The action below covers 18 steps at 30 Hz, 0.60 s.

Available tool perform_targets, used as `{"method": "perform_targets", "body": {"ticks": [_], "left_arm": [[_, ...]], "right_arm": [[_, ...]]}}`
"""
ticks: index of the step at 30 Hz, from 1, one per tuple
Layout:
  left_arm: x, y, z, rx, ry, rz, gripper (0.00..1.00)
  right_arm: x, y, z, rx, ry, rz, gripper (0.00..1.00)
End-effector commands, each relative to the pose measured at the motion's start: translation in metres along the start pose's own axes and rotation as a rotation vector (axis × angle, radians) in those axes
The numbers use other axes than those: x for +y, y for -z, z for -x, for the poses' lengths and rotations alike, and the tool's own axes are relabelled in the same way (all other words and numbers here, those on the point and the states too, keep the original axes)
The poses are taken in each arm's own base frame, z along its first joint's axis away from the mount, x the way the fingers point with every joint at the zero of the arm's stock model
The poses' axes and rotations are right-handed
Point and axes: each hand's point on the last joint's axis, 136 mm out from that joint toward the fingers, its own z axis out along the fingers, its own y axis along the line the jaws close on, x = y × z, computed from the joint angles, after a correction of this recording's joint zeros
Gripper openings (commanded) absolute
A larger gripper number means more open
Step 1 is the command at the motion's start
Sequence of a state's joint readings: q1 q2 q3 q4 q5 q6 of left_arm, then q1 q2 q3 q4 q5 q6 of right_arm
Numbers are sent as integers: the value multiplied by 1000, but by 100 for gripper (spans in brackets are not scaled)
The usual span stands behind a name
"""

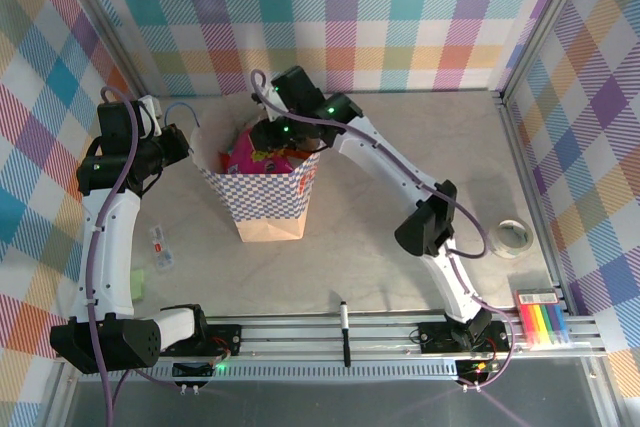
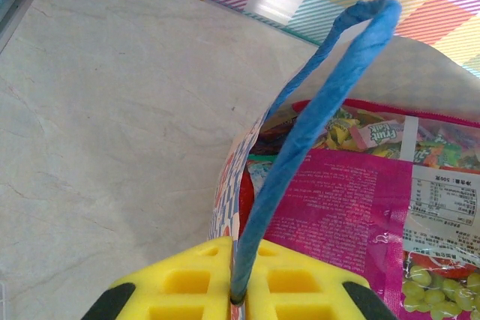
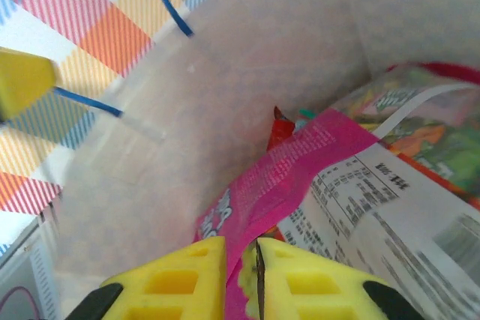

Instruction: Place the snacks into the paper bag

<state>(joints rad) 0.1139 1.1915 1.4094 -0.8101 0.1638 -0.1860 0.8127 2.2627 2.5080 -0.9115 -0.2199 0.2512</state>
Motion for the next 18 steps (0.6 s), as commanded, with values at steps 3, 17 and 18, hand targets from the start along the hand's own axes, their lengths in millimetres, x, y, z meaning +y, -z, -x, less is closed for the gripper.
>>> {"method": "perform_targets", "body": {"ticks": [3, 17, 18], "left_arm": [[1, 3, 1, -3, -4, -2, 12], [-4, 5, 5, -10, 5, -24, 12], [-4, 5, 6, -11, 5, -25, 12]], "right_arm": [[-16, 12, -20, 72, -25, -118, 22], [15, 95, 7, -106, 57, -119, 27], [16, 102, 10, -123, 57, -123, 29]]}}
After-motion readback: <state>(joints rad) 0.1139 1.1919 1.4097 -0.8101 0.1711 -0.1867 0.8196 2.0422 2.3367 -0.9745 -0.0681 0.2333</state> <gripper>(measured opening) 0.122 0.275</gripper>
